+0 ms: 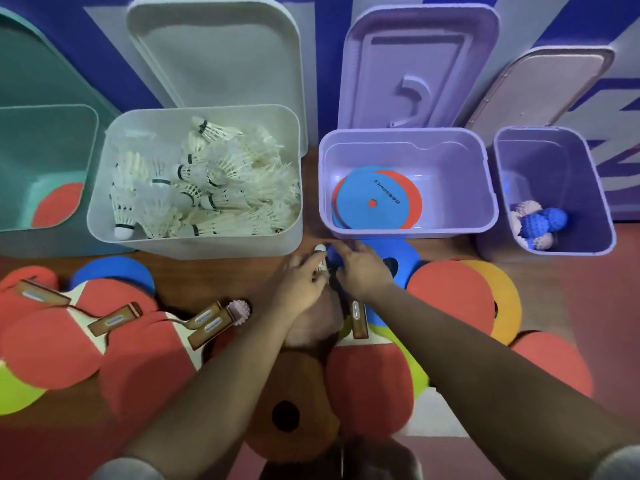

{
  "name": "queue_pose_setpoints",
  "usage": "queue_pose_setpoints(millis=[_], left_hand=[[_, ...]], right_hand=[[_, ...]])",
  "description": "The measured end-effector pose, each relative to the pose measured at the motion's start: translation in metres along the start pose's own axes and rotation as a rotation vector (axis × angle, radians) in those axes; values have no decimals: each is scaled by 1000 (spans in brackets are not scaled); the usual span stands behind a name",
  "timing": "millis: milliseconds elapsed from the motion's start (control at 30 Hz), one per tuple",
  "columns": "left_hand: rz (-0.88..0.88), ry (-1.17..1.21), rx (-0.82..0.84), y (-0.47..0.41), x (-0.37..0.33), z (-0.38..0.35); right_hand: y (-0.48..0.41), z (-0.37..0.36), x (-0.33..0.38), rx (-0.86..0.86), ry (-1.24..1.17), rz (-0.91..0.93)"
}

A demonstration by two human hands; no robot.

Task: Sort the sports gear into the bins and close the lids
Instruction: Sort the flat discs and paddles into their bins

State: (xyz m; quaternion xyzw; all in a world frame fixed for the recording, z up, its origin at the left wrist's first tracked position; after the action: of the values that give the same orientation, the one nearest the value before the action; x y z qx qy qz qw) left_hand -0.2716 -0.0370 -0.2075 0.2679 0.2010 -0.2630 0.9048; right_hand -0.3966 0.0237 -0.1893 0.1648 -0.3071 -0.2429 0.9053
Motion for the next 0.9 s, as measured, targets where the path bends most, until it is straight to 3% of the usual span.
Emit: queue_pose_setpoints(millis=[133, 267, 500, 700, 900], left_hand=[[-30, 34, 34, 3, 7, -3], [12, 74, -47, 12, 15, 2], [98, 409, -188, 47, -12, 39], [-67, 561, -222, 85, -99, 53], [-144, 612, -174, 80, -198, 49]], right_hand=[[-9, -12, 5, -17, -57, 21], [-6, -10, 10, -142, -110, 64], [50, 39, 16, -273, -332, 243], [123, 120, -27, -364, -541, 242], [153, 217, -120, -689, -461, 47]])
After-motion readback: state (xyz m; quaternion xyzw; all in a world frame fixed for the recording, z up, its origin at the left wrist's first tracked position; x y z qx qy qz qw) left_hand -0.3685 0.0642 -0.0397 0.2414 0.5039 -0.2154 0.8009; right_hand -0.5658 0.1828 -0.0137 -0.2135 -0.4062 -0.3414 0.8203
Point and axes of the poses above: each hand's wrist, its own y-axis away from the middle knuckle, its own z-axis out of the back of the hand, x = y × z, the point moved 6 cm from there along -y, towards the middle knuckle, and after that the axes turned 6 degrees about -y, right-handed, at the moved point
